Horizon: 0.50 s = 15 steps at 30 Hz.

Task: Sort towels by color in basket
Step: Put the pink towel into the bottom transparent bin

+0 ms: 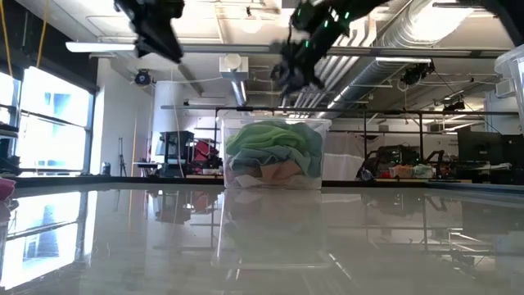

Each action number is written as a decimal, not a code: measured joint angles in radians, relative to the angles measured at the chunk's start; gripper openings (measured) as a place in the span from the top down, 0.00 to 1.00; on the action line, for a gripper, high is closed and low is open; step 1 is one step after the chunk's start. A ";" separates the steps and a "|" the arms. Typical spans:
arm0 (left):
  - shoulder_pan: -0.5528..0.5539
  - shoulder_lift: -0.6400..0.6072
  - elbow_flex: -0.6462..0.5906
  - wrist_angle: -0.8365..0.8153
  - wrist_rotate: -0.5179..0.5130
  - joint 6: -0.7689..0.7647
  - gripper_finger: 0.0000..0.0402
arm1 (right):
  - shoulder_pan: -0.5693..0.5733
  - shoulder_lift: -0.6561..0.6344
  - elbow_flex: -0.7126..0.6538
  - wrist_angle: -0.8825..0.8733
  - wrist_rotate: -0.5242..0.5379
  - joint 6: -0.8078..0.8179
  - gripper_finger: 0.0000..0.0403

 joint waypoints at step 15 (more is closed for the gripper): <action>-0.402 -0.004 -0.197 -0.277 -0.064 -0.533 0.90 | 0.446 -0.129 -0.003 0.062 0.191 0.039 0.64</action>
